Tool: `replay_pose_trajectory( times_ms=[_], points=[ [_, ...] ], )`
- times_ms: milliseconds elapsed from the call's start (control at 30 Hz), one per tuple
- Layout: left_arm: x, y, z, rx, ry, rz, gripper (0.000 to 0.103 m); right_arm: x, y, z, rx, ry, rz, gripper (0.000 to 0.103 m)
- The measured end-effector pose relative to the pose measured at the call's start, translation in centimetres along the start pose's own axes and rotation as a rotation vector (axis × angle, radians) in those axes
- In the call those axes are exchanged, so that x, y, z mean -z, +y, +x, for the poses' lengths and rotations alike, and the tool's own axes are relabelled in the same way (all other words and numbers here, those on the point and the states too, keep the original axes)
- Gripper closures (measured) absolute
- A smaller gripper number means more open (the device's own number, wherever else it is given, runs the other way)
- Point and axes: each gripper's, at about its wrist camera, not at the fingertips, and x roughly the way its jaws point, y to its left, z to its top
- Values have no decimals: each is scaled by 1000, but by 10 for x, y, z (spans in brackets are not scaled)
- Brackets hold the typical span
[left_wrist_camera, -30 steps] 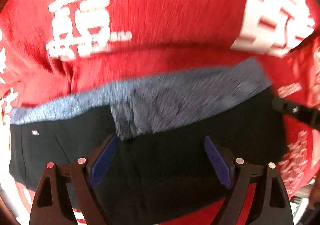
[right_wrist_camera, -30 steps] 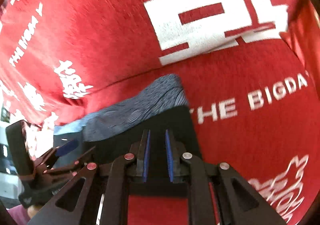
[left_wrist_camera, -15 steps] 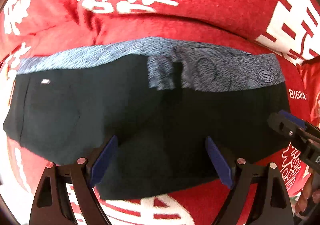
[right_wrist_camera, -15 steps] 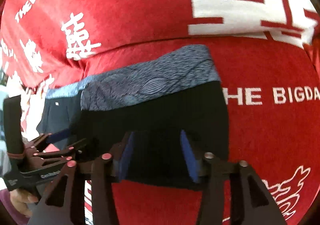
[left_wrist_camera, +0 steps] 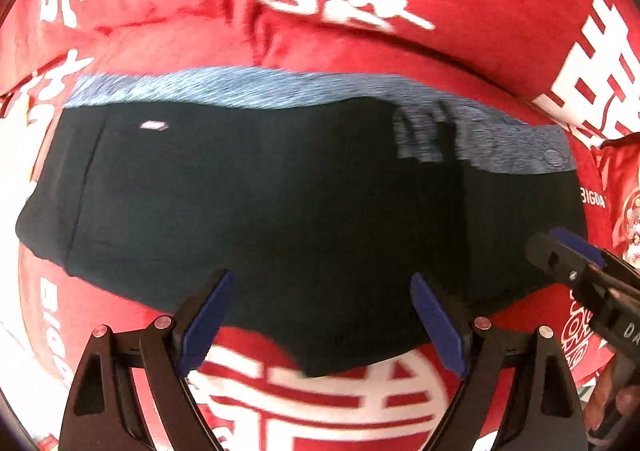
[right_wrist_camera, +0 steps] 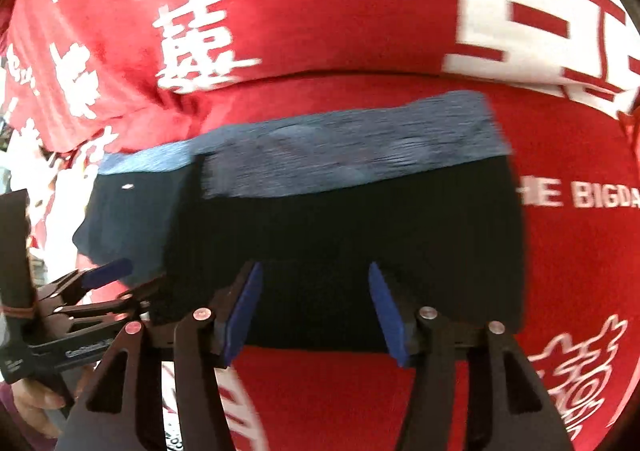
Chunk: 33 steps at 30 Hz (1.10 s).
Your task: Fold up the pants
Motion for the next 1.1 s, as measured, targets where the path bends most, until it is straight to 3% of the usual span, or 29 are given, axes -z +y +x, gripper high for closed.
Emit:
replay_pose_trajectory(
  times_ms=[100,233,733,867,1100],
  points=[
    [2,28,-2,-10,8,8,13,-2,40,17,25,5,-68,43],
    [5,68,-3,-9,27,-35,13,4,67,50,85,93,-87,43],
    [12,150,-6,20,6,-230,13,14,114,44,257,131,-148,35],
    [12,161,-6,18,3,-249,13,11,129,44,221,122,-170,35],
    [4,174,1,16,-3,-275,13,15,149,68,188,181,-202,36]
  ],
)
